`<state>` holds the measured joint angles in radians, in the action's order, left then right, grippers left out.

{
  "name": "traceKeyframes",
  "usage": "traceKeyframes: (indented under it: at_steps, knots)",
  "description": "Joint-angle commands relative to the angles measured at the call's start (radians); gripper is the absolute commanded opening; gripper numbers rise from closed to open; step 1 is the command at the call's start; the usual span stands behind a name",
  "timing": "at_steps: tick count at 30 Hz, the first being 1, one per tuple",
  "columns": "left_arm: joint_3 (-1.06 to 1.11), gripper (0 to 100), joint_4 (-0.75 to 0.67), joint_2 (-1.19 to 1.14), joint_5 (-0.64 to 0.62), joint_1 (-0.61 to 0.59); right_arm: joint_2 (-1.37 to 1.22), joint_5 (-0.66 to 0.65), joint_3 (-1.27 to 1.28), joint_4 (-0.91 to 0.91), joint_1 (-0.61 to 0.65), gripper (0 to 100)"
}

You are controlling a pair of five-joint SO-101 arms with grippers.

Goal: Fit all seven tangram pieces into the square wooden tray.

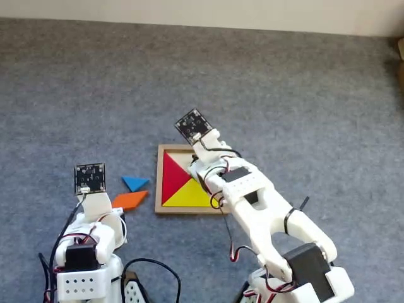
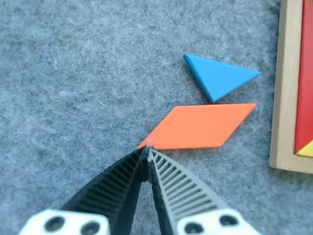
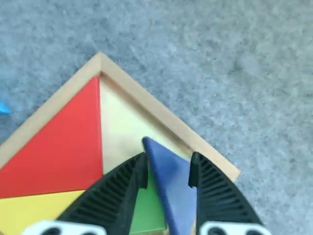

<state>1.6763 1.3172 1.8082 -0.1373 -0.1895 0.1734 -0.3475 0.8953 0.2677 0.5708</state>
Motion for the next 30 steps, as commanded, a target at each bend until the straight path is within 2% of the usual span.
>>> traceKeyframes:
  at_steps: [1,5,10,18,22,27,30]
  knots:
    - [0.021,1,0.003,0.001,0.008,-0.007,0.048,0.011,-0.033,0.004,0.013,14.6]
    - [0.021,1,0.003,0.001,0.008,-0.007,0.048,0.023,-0.033,0.004,0.012,13.2]
    - [0.021,1,0.003,0.001,0.008,-0.007,0.035,0.086,-0.056,0.002,-0.021,0.1]
    - [0.021,1,0.003,0.001,0.008,-0.007,-0.117,0.086,-0.085,0.005,-0.074,0.5]
    - [0.021,1,0.003,0.001,0.008,-0.007,-0.104,0.081,-0.079,0.018,-0.079,0.5]
    - [0.021,1,0.003,0.001,0.008,-0.007,0.005,0.08,-0.085,0.216,-0.107,0.5]
    - [0.021,1,0.003,0.001,0.008,-0.007,0.091,0.08,-0.079,0.255,-0.113,0.5]
